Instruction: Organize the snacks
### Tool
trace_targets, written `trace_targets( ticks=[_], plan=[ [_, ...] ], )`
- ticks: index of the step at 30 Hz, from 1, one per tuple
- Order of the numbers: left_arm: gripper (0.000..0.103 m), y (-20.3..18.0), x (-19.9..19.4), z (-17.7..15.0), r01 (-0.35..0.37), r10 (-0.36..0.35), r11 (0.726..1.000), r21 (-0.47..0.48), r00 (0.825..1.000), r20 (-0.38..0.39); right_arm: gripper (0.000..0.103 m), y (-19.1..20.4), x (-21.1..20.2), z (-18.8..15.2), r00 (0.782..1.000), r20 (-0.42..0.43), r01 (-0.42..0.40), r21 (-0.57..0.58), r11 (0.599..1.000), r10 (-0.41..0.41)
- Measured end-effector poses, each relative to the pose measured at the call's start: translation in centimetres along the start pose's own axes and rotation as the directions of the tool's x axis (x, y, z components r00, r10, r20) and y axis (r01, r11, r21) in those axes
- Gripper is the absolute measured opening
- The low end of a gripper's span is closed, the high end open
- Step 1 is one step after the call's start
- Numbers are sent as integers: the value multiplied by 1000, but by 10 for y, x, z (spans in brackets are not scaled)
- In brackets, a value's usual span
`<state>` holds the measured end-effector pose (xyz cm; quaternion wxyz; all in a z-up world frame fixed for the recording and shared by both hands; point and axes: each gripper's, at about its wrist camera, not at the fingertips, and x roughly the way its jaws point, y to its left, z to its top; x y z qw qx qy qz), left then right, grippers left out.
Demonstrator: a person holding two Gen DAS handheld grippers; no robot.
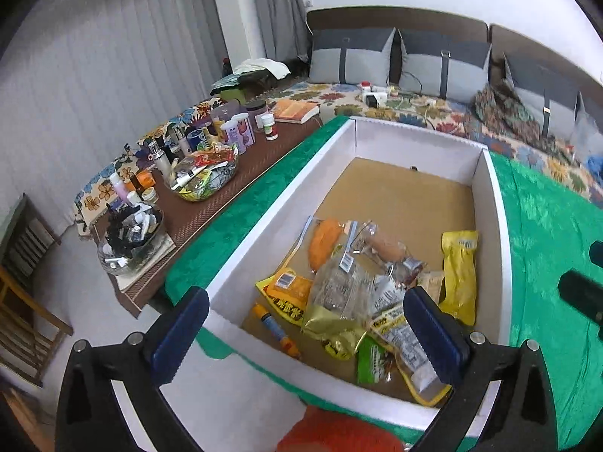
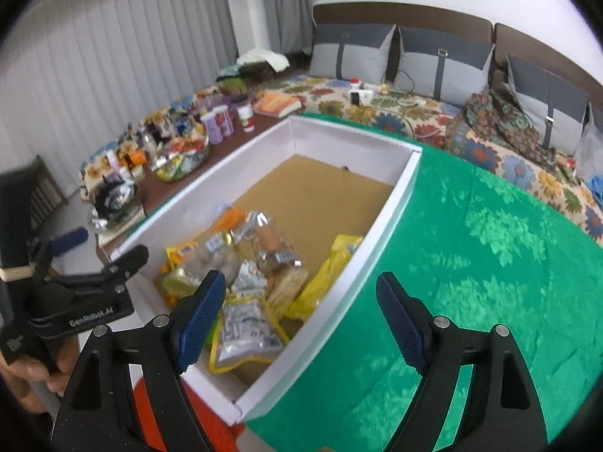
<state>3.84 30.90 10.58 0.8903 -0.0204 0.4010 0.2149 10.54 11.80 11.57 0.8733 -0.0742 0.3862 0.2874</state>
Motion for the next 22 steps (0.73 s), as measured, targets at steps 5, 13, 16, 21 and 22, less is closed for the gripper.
trace_targets(
  ticks=[5,13,16,21,22],
  plan=[
    [102,-5,-12,-1,-27,26,999,31,999,47,85,12,-10,-5,1000,-21,3,-38,999,-3],
    [102,2,-11,-1,-16,17,1000,-12,999,29,85,18,-11,-2,999,-53,6,-46,999,-9],
    [102,6,-11,0,-14,15,1000,-24,999,29,85,20,-10,-2,998,-57,11,-53,999,-14],
    [103,11,-8,-3,-8,9,999,-54,1000,17,85,21,-8,-2,998,-60,13,-51,999,-16],
    [103,12,-8,-3,-6,7,998,-59,1000,16,85,21,-7,-2,998,-62,11,-50,999,-14]
  ],
)
